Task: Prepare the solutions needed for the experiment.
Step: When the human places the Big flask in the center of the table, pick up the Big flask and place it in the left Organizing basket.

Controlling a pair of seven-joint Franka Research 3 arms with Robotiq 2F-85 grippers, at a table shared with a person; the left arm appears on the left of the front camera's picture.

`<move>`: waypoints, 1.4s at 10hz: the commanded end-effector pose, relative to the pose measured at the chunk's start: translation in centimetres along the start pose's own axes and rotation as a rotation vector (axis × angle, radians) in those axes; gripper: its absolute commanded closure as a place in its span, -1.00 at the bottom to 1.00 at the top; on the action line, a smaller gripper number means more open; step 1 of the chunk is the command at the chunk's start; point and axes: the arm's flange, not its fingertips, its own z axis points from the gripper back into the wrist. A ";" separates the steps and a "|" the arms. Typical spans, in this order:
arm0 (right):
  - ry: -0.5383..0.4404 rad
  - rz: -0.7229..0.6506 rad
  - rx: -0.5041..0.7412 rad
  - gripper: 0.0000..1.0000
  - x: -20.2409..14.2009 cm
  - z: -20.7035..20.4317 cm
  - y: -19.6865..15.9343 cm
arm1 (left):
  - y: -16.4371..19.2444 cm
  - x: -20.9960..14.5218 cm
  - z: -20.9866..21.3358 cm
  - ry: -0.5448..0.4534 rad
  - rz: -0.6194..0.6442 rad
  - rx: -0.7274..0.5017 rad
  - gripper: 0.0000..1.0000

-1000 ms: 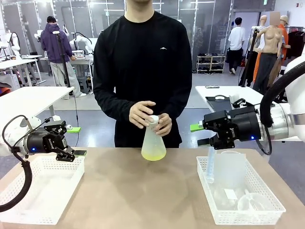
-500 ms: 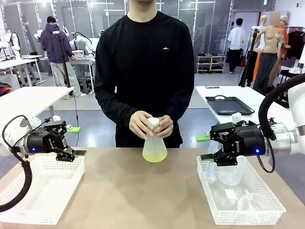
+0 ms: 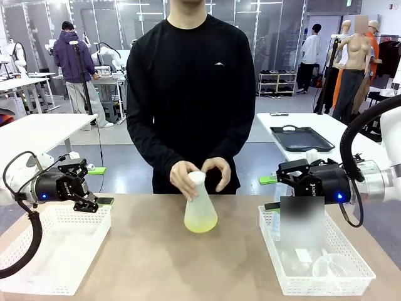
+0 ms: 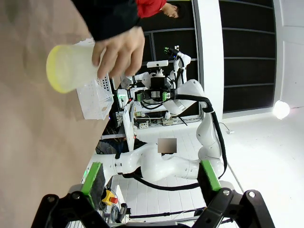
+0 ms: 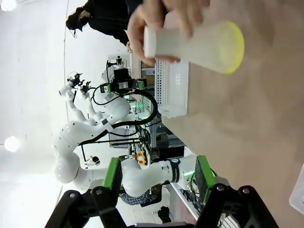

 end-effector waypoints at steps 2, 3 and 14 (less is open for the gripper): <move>-0.005 0.009 -0.007 -0.57 0.1 -0.1 -0.1 | -0.3 0.0 0.0 0.005 0.002 0.003 -1.00; -0.005 0.009 -0.007 -0.57 0.1 -0.1 -0.1 | -0.3 0.0 0.0 0.005 0.002 0.003 -1.00; -0.005 0.009 -0.007 -0.57 0.1 -0.1 -0.1 | -0.3 0.0 0.0 0.005 0.002 0.003 -1.00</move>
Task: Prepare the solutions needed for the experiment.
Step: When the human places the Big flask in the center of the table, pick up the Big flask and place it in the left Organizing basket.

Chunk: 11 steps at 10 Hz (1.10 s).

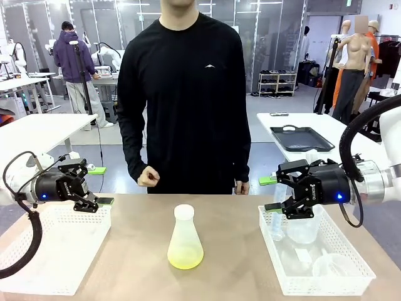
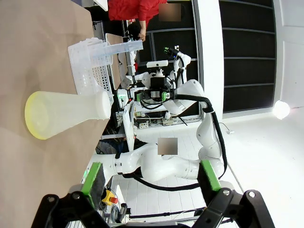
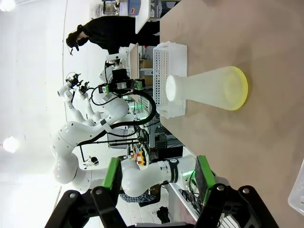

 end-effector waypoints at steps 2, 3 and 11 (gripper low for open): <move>-0.005 0.008 0.000 -0.57 0.1 -0.1 -0.1 | -0.3 0.0 0.0 0.005 0.002 0.003 -1.00; -0.005 0.008 0.000 -0.57 0.1 -0.1 -0.1 | -0.3 0.0 0.0 0.005 0.002 0.003 -1.00; -0.005 0.008 0.000 -0.57 0.1 -0.1 -0.1 | 0.0 0.0 0.0 0.000 0.000 0.000 -1.00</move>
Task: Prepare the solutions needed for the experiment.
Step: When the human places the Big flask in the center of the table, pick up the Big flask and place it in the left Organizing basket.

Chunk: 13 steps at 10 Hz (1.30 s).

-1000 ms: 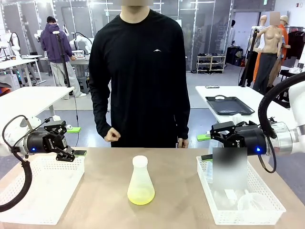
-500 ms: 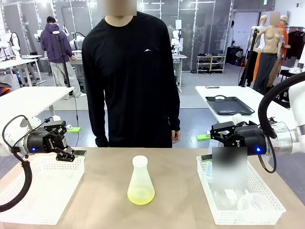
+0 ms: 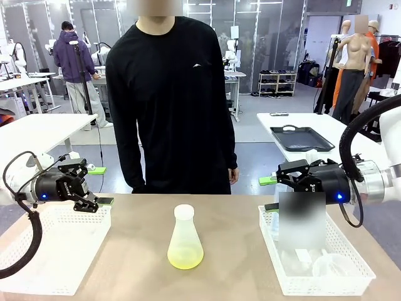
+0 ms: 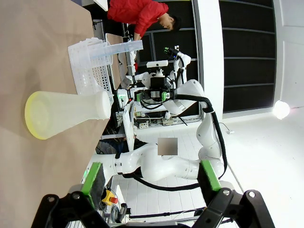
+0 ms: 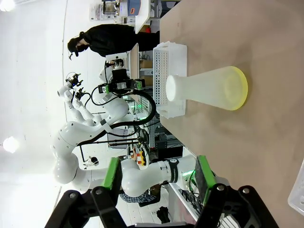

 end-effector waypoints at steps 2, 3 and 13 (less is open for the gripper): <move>-0.004 0.008 0.001 -0.57 0.1 -0.1 -0.1 | -0.3 1.1 -3.0 0.046 -0.329 0.097 -1.00; -0.004 0.008 0.001 -0.57 0.1 -0.1 -0.1 | -0.4 1.4 -4.0 0.096 -0.442 0.072 -1.00; -0.004 0.008 0.001 -0.57 0.1 -0.1 -0.1 | -1.4 1.8 -6.4 0.186 -0.685 0.109 -1.00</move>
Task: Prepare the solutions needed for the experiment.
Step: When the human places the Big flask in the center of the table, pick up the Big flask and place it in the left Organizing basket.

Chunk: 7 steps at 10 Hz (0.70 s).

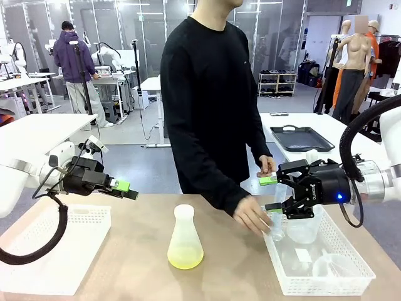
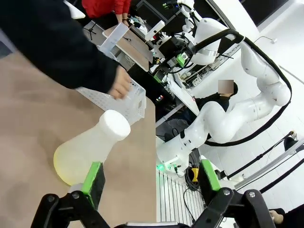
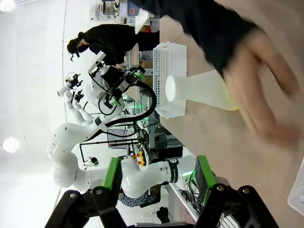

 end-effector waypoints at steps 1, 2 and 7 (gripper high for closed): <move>-0.003 0.008 0.001 -0.57 0.1 -0.1 -0.1 | 0.4 1.4 -0.7 -0.086 -0.226 0.107 -1.00; -0.003 0.008 0.001 -0.57 0.1 -0.1 -0.1 | 0.3 2.2 -1.5 -0.097 -0.364 0.108 -1.00; -0.003 0.008 0.001 -0.57 0.1 -0.1 -0.1 | -0.6 3.6 -3.2 -0.054 -0.517 0.038 -1.00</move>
